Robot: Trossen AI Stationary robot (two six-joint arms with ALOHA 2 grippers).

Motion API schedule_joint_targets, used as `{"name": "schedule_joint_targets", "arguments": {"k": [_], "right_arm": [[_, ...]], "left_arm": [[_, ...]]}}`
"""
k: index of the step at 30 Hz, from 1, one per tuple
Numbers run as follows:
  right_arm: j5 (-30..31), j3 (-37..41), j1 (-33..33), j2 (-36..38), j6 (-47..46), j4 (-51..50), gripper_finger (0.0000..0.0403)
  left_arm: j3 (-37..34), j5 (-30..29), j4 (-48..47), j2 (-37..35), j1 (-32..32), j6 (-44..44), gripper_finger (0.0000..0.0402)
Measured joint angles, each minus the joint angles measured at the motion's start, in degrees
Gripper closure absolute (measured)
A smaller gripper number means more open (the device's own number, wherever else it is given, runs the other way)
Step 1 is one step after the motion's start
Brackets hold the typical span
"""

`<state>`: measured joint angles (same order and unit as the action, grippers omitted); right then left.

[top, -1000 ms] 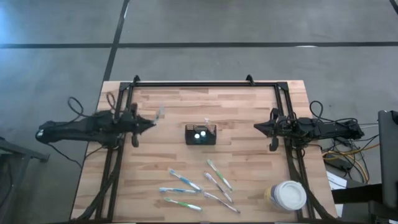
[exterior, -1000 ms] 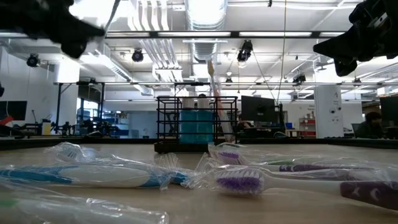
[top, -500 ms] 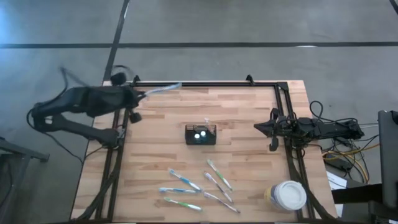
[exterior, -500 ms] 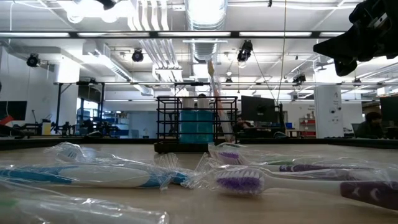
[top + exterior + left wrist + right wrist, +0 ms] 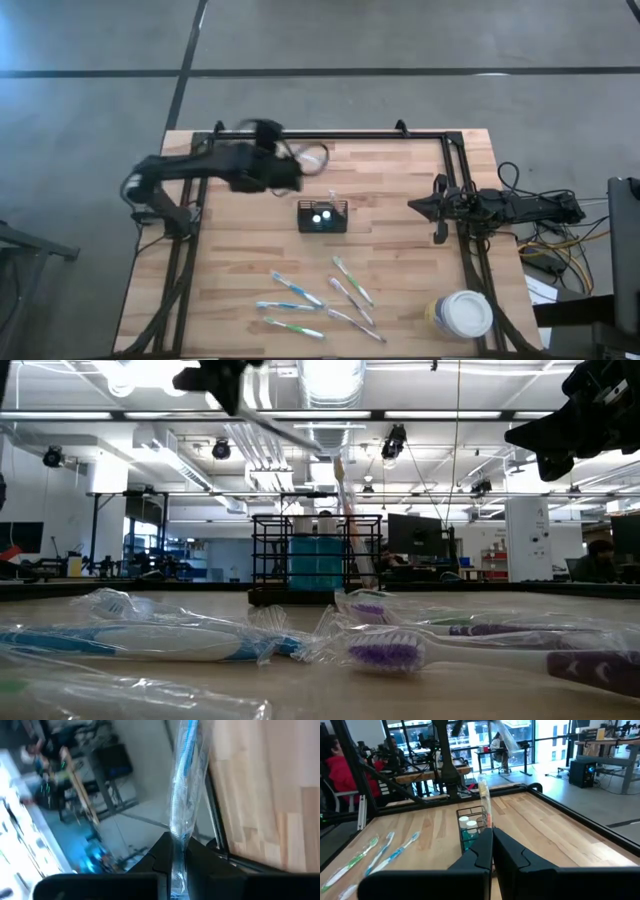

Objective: Pick & Place toothbrushing station
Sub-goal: Put the top blue toothbrush into the black mesh organizer

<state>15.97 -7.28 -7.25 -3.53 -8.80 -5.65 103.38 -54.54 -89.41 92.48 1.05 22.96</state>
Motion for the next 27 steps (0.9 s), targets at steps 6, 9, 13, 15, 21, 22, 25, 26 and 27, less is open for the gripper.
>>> {"name": "schedule_joint_targets", "arguments": {"k": [6, 9, 13, 15, 21, 22, 25, 26, 27], "right_arm": [[-1.5, 0.0, 0.0, 0.0, 0.4, -0.1, 0.0394], [-1.5, 0.0, 0.0, 0.0, 0.4, -0.2, 0.0394], [-1.5, 0.0, 0.0, 0.0, 0.5, -0.2, 0.0394], [-1.5, 0.0, 0.0, -0.1, 0.5, -0.4, 0.0394], [-1.5, 0.0, 0.0, -0.1, 0.5, -1.5, 0.0394], [-1.5, 0.0, 0.0, -0.1, 0.4, -1.5, 0.0394], [-1.5, 0.0, 0.0, -0.1, 0.2, -1.5, 0.0394], [-1.5, 0.0, 0.0, -0.1, 0.2, -1.5, 0.0394], [-1.5, 0.0, 0.0, -0.1, 0.2, -1.5, 0.0394]], "left_arm": [[-1.0, 0.2, -0.9, 2.7, -0.2, 7.8, 0.0378], [-1.8, 0.4, -0.5, 3.6, -0.6, 9.9, 0.0376], [-3.0, 0.0, -0.8, 2.6, -1.6, 13.3, 0.0372], [-3.4, -0.5, -0.7, 2.6, -2.4, 14.3, 0.0375], [-3.5, -0.4, -0.6, 2.6, -4.4, 14.5, 0.0375], [-3.6, -0.5, -0.6, 2.8, -4.7, 14.5, 0.0374], [-4.9, -0.6, -0.6, 3.0, -5.9, 14.5, 0.0373], [-5.6, -0.6, -0.6, 3.0, -6.3, 14.5, 0.0375], [-6.2, -0.6, -0.6, 3.0, -6.7, 14.5, 0.0377]]}}
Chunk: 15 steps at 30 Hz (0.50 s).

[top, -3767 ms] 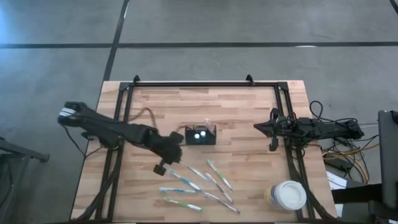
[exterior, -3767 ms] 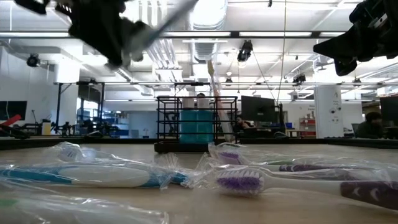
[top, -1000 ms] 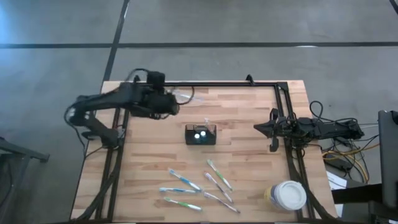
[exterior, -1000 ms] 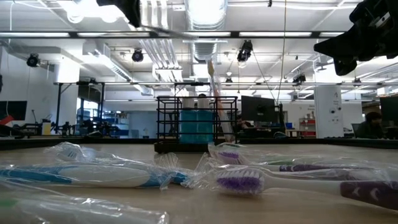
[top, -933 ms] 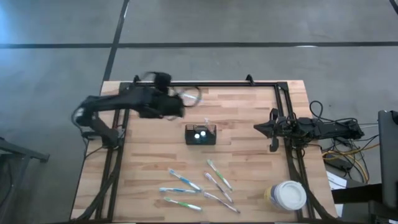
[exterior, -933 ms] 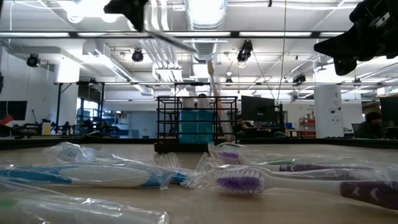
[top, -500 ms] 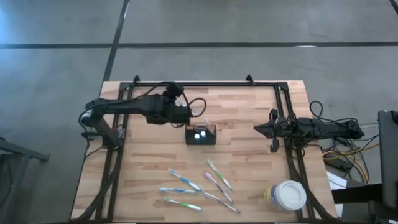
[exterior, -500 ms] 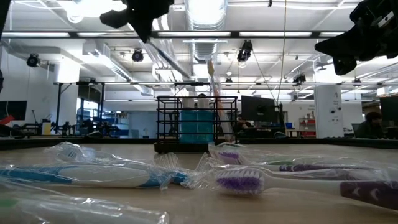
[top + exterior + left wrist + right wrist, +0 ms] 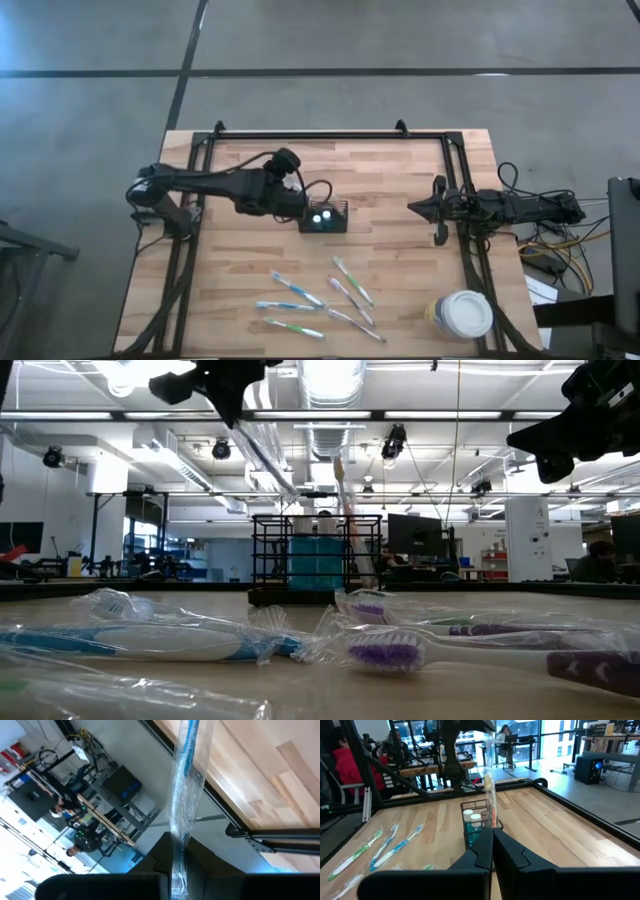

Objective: Pick & Place toothbrushing station
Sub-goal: Put the top blue toothbrush into the black mesh organizer

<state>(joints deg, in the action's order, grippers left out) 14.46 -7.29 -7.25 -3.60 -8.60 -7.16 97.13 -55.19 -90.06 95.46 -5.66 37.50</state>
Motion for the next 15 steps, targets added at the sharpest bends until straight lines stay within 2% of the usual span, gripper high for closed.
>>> {"name": "schedule_joint_targets", "arguments": {"k": [6, 15], "right_arm": [[0.0, 0.0, 0.0, 0.0, 0.0, 0.0, 0.0394], [0.0, 0.0, 0.0, 0.0, 0.0, 0.0, 0.0394]], "left_arm": [[-3.4, -1.4, 0.0, 0.0, -2.4, 0.0, 0.0375], [-5.7, -1.8, 0.6, 0.2, -2.5, 0.2, 0.0376]]}}
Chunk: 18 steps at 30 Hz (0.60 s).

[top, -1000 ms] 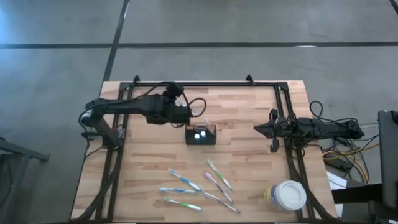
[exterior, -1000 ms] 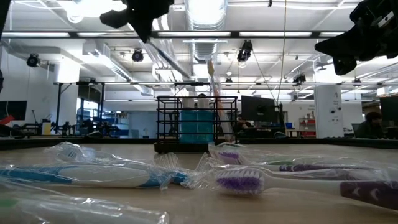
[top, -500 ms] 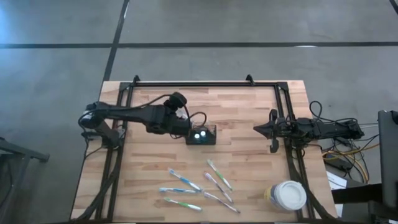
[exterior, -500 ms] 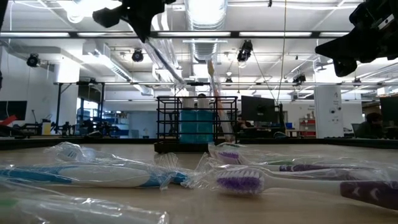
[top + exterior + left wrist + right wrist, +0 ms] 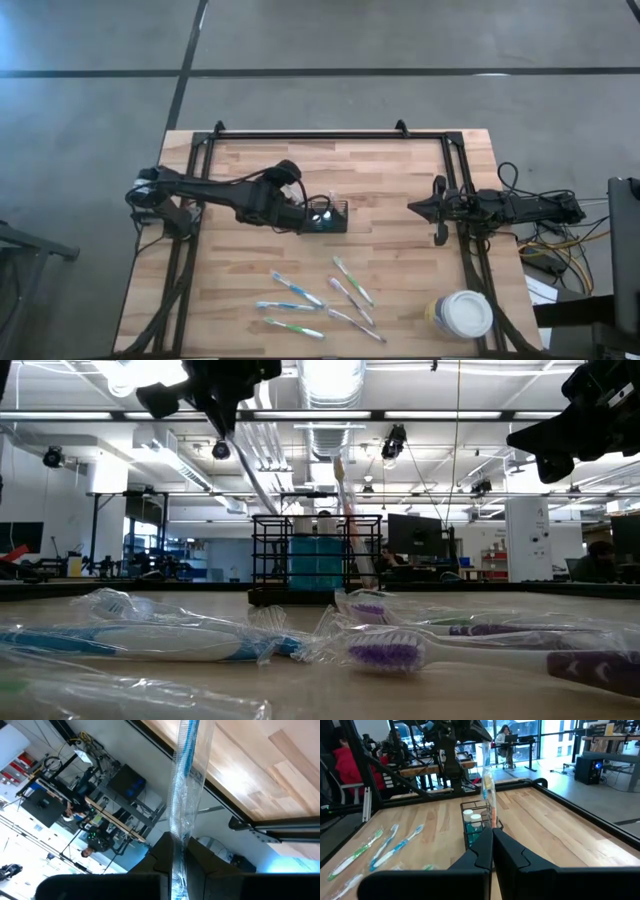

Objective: Pick & Place toothbrushing station
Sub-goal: Put the top blue toothbrush into the black mesh organizer

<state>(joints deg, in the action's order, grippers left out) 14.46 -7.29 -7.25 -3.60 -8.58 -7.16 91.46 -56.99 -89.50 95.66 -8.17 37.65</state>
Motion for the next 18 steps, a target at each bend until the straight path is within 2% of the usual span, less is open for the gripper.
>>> {"name": "schedule_joint_targets", "arguments": {"k": [7, 18], "right_arm": [[0.0, 0.0, 0.0, 0.0, 0.0, 0.0, 0.0394], [0.0, 0.0, 0.0, 0.0, 0.3, 0.0, 0.0394]], "left_arm": [[-1.0, -0.9, 2.2, 0.0, 0.0, 2.3, 0.0376], [-8.4, -5.4, 10.1, 0.0, -0.4, 9.3, 0.0376]]}}
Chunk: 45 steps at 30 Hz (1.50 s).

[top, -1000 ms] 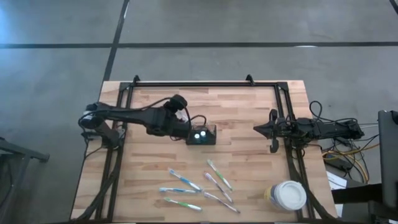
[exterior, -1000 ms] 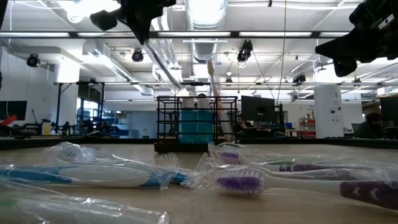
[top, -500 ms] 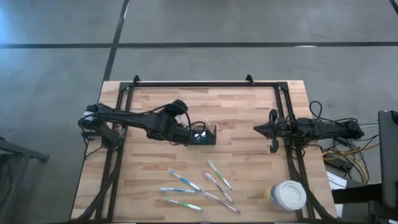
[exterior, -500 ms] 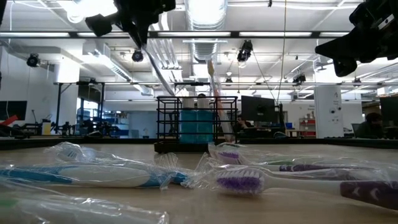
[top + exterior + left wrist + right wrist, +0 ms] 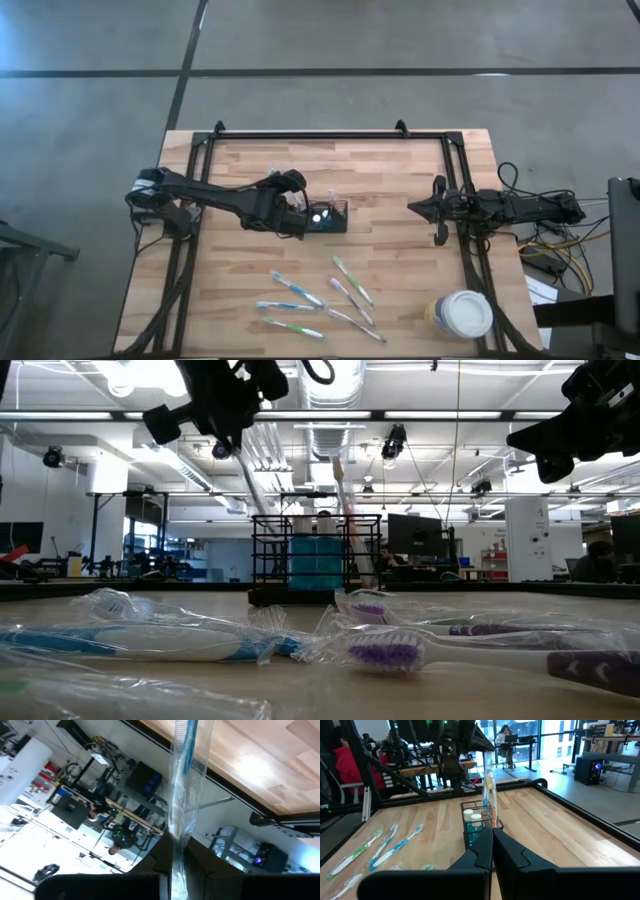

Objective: Pick & Place toothbrushing station
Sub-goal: Put the top blue toothbrush into the black mesh organizer

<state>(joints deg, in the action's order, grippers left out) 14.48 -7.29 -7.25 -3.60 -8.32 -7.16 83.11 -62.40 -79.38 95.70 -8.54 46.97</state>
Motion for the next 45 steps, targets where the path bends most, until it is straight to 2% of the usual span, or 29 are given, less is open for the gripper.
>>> {"name": "schedule_joint_targets", "arguments": {"k": [8, 15, 26, 36, 45], "right_arm": [[0.0, 0.0, 0.0, 0.0, 0.1, 0.0, 0.0394], [0.0, 0.0, 0.0, 0.0, 0.4, 0.0, 0.0394], [0.0, 0.0, 0.0, 0.0, 0.4, -0.1, 0.0394], [0.1, 0.0, 0.0, 0.0, 0.4, -0.1, 0.0394], [0.1, 0.3, 0.0, 0.0, 0.5, -0.8, 0.0394]], "left_arm": [[-0.9, -3.8, 7.8, 0.0, -0.4, 8.8, 0.0374], [-1.0, -4.6, 15.0, 0.0, -0.6, 16.0, 0.0372], [-4.9, -4.5, 16.6, 0.0, -0.8, 19.5, 0.0373], [-9.5, -5.9, 28.5, 0.0, -1.0, 28.4, 0.0373], [-9.4, -4.0, 30.3, 0.0, -1.7, 32.4, 0.0373]]}}
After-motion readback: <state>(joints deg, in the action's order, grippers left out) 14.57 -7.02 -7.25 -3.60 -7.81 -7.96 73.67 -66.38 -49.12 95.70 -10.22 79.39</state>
